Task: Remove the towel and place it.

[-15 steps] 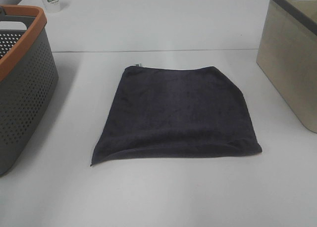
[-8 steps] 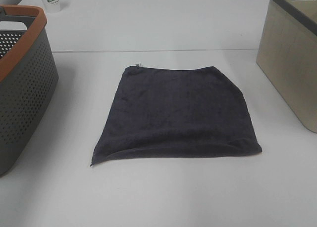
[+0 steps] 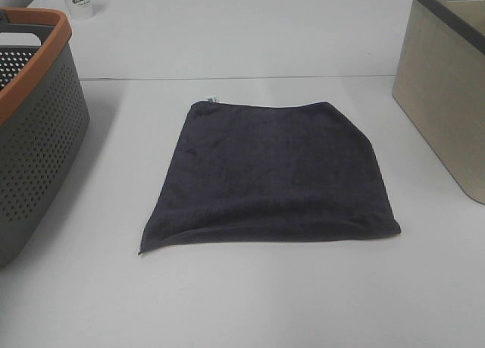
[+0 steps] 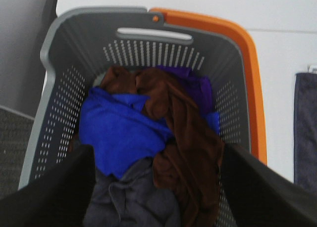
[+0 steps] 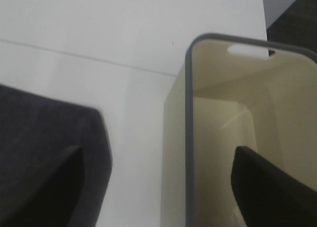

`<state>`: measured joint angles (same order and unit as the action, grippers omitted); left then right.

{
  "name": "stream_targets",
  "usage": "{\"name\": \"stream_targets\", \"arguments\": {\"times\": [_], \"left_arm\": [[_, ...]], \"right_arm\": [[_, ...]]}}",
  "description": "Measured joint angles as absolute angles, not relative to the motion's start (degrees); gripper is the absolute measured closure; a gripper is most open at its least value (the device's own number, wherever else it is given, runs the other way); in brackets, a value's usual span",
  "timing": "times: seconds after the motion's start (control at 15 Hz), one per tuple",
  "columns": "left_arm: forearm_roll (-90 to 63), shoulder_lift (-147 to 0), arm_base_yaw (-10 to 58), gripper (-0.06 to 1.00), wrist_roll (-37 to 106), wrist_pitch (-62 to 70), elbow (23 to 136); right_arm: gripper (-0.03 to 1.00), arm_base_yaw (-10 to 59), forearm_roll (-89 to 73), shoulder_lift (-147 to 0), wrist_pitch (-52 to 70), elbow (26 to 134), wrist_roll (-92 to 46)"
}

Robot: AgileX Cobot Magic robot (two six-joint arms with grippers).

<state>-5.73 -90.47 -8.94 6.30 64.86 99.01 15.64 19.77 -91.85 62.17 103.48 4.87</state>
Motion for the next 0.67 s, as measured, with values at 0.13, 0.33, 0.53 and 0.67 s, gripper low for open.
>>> {"name": "stream_targets", "arguments": {"times": [0.13,0.33,0.53,0.67], "left_arm": [[-3.95,-89.67,-8.94,0.27,5.67,69.10,99.01],[-1.09,-83.54,-8.94,0.27,3.15,69.21,93.22],[0.40,-74.14,-8.94,0.27,2.58,69.33,82.85],[0.00,-64.57,-8.94,0.27,2.18,69.10,72.71]], "right_arm": [[0.18,15.64,19.77,-91.85,68.81,104.62,1.09],[0.18,15.64,16.84,-88.29,69.33,101.47,-0.46],[0.18,15.64,12.15,-80.44,69.33,93.33,-1.83],[0.18,15.64,9.80,-72.99,69.56,83.42,-2.12]]}}
